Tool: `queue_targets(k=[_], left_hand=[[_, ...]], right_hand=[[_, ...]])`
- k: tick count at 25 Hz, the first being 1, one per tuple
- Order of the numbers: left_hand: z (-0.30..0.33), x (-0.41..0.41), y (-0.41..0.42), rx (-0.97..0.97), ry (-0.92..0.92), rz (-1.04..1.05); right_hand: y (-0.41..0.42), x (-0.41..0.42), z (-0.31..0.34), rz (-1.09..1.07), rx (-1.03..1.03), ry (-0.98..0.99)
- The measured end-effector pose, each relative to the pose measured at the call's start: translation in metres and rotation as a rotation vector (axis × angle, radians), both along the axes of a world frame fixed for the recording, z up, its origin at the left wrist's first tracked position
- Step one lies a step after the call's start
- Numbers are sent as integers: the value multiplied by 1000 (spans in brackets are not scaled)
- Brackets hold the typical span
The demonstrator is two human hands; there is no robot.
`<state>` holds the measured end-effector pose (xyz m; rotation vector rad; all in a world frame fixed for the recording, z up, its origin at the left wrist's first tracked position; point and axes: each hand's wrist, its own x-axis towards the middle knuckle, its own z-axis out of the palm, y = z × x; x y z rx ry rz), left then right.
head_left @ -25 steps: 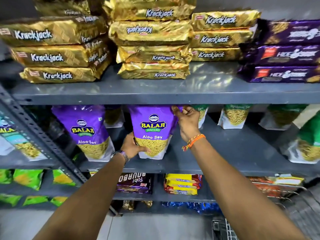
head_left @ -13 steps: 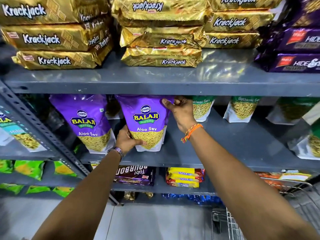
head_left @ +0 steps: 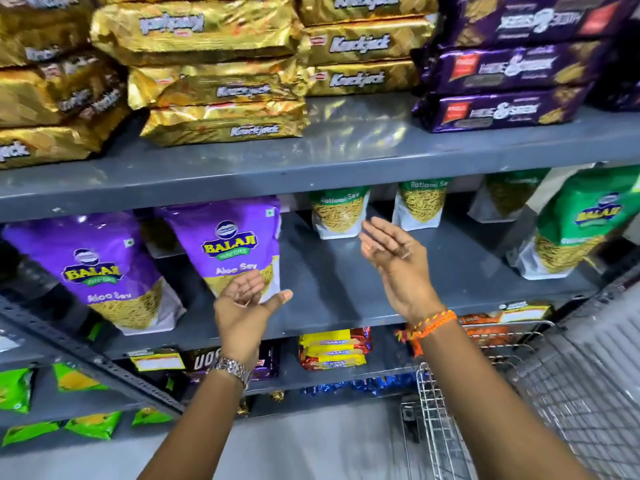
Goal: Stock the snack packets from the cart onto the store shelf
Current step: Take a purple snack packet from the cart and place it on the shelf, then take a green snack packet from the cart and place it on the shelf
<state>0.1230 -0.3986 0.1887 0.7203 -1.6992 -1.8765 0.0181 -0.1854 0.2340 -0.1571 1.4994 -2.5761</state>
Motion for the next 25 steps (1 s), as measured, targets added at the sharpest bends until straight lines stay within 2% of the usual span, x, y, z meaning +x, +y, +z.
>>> queue_targets(k=[7, 11, 15, 17, 19, 21, 23, 25], left_hand=[[-26, -37, 140, -115, -154, -542], [-52, -63, 245, -231, -284, -1029], [-110, -82, 360, -489, -487, -1540], [-150, -91, 412, -642, -585, -1763], [-195, -99, 455, -767, -713, -1858], [-237, -105, 486, -972, -766, -1954], [-276, -108, 510, -1072, -816, -1996], [-308, -108, 527, -1218, -807, -2042]], right_hand=[[176, 77, -93, -418, -33, -288], [264, 140, -175, -729, -165, -549], [318, 186, -258, -1039, -262, -799], [331, 192, -297, -1154, -210, -927], [341, 194, -327, -1197, -178, -1019], [352, 192, -344, -1218, -124, -1123], [365, 187, -361, -1254, -122, -1243], [379, 187, -378, -1199, 70, -1364]])
